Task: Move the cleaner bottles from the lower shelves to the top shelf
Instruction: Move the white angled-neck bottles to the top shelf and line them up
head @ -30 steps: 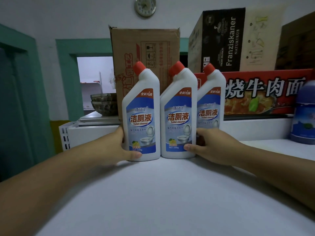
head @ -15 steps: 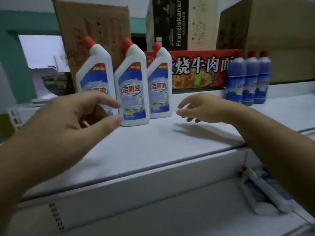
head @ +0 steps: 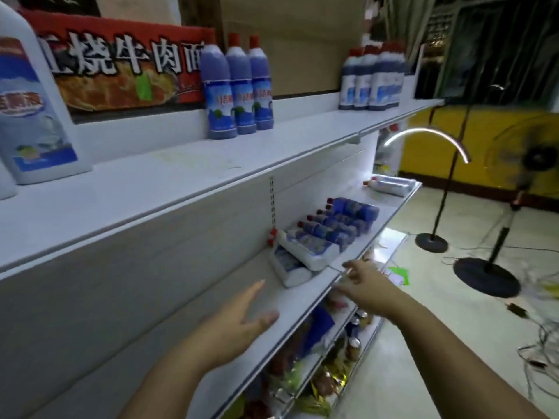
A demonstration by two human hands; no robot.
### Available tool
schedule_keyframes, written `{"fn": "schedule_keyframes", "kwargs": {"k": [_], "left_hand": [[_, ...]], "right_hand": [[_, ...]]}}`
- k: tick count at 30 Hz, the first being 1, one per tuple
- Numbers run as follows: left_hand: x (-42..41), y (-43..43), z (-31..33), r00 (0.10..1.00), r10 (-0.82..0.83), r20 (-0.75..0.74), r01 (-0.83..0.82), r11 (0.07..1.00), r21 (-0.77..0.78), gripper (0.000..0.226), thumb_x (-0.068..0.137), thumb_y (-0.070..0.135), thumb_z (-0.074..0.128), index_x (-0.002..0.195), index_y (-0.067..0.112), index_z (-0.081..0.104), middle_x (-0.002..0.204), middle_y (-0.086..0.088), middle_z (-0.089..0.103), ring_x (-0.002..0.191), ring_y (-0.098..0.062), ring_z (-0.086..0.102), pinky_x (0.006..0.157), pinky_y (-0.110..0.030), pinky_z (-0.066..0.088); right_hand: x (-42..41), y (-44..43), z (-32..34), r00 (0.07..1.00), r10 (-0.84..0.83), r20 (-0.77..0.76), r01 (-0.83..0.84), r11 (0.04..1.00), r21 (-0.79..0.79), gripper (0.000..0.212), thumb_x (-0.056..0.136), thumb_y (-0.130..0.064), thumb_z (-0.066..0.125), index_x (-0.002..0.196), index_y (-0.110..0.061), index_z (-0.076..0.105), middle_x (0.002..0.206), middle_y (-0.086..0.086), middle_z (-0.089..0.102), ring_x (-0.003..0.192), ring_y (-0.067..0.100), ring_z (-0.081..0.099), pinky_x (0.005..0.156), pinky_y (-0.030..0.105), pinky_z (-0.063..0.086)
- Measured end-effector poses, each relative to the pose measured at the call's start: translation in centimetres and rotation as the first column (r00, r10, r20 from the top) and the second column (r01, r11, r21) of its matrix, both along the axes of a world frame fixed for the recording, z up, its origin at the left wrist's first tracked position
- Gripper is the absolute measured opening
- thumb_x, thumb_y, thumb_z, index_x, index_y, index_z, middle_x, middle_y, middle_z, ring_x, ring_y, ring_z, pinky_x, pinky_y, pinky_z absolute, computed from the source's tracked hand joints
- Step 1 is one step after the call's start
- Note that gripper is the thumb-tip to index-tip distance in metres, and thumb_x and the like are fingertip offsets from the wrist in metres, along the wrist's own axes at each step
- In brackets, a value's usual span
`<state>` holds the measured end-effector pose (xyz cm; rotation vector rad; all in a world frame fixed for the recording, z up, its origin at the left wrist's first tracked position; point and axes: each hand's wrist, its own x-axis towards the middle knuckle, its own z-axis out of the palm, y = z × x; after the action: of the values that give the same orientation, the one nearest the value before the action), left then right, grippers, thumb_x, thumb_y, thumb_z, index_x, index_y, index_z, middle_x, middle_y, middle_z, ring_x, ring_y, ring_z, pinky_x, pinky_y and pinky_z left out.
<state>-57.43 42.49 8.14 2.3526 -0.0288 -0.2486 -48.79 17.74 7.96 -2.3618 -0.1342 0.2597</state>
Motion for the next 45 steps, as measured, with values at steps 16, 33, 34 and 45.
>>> {"fn": "schedule_keyframes", "kwargs": {"k": [16, 33, 34, 45], "left_hand": [[11.4, -30.3, -3.0, 0.957, -0.128, -0.259, 0.173, 0.972, 0.16, 0.065, 0.089, 0.051, 0.051, 0.146, 0.029, 0.028, 0.151, 0.005, 0.033, 0.134, -0.015, 0.037, 0.099, -0.024, 0.033], [37.0, -45.4, -4.5, 0.916, -0.325, -0.236, 0.354, 0.931, 0.092, 0.059, 0.091, 0.041, 0.053, 0.144, 0.02, 0.034, 0.118, -0.003, 0.059, 0.103, -0.018, 0.058, 0.078, -0.023, 0.043], [38.6, -46.3, -4.3, 0.931, -0.31, -0.194, 0.332, 0.938, 0.097, 0.058, 0.091, 0.041, 0.053, 0.142, 0.02, 0.037, 0.127, -0.007, 0.056, 0.112, -0.021, 0.055, 0.086, -0.024, 0.041], [53.2, -52.4, -6.8, 0.935, -0.224, -0.276, 0.269, 0.954, 0.135, 0.061, 0.089, 0.045, 0.054, 0.143, 0.024, 0.035, 0.143, -0.01, 0.045, 0.125, -0.023, 0.048, 0.091, -0.028, 0.042]], "right_hand": [[0.1, -33.7, -8.8, 0.926, -0.278, -0.256, 0.219, 0.947, -0.236, 0.052, 0.083, -0.052, 0.056, 0.126, -0.022, 0.051, 0.13, 0.001, 0.056, 0.114, 0.016, 0.055, 0.088, 0.028, 0.044], [19.2, -47.4, -6.8, 0.83, -0.523, -0.195, 0.473, 0.844, -0.252, 0.049, 0.085, -0.048, 0.056, 0.126, -0.02, 0.053, 0.126, 0.004, 0.059, 0.106, 0.018, 0.057, 0.081, 0.026, 0.043], [20.2, -48.2, -6.8, 0.815, -0.554, -0.17, 0.511, 0.825, -0.241, 0.048, 0.085, -0.047, 0.057, 0.125, -0.02, 0.054, 0.124, 0.004, 0.06, 0.102, 0.018, 0.057, 0.08, 0.027, 0.044], [36.9, -58.3, -8.0, 0.851, -0.478, -0.219, 0.449, 0.877, -0.17, 0.048, 0.082, -0.049, 0.059, 0.122, -0.022, 0.055, 0.118, 0.003, 0.061, 0.099, 0.015, 0.059, 0.081, 0.028, 0.046]]}}
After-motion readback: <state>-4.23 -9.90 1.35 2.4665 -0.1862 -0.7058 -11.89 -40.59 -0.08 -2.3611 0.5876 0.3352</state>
